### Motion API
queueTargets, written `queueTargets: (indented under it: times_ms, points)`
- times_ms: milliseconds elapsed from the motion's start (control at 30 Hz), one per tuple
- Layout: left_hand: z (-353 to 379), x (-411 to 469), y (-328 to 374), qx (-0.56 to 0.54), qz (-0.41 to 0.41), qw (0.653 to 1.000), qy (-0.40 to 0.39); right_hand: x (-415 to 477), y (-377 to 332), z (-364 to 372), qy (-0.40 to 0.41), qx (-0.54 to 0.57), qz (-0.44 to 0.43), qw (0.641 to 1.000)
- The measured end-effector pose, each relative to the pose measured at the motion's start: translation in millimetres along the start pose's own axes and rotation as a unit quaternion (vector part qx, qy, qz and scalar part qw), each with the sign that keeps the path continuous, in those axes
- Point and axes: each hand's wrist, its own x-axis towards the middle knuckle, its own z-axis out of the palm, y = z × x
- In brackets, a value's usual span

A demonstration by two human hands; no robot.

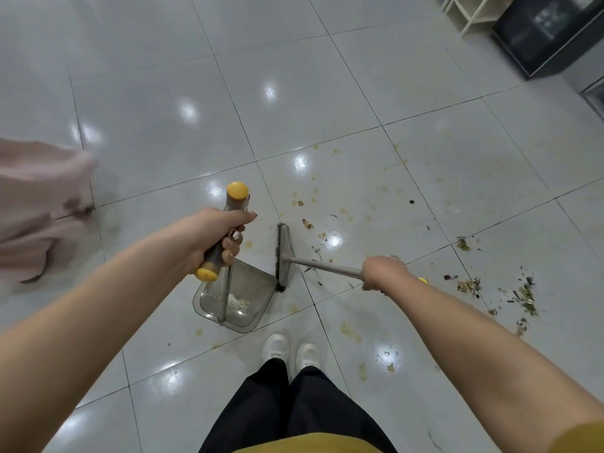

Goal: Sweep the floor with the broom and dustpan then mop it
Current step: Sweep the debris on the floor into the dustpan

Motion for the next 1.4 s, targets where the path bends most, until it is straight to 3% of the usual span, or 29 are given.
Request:
queueTargets:
  times_ms: [200,300,433,633,833,1000,1200,1400]
  points:
    - [-6.6,-1.5,11.9,-0.02,0.005,1.0,0.0,12.9,26.1,-6.6,0.017,0.051,0.032,0.998]
    - [-5.9,-0.7,17.3,-0.03,0.009,1.0,0.002,19.8,31.8,-7.1,-0.029,0.124,0.037,0.991]
    - [3.7,0.3,26.2,-0.027,0.016,0.999,0.017,39.5,52.2,3.9,-0.123,0.315,0.021,0.941]
    - [23.7,-3.8,41.2,-0.001,0.033,0.998,0.052,66.3,91.3,21.7,-0.113,0.393,0.01,0.913]
    - [60.0,1.2,56.2,0.006,0.042,0.996,0.072,91.4,95.1,13.6,-0.091,0.418,0.014,0.904]
    - [90.9,10.0,61.6,0.037,0.036,0.995,0.088,120.0,82.0,-4.9,-0.133,0.417,0.029,0.899]
    - [134.0,19.5,58.6,0.052,0.028,0.996,0.068,133.4,111.6,2.6,-0.028,0.263,0.038,0.964]
    - [171.5,25.6,53.1,0.055,0.005,0.998,0.039,122.2,196.4,32.6,-0.025,0.229,0.087,0.969]
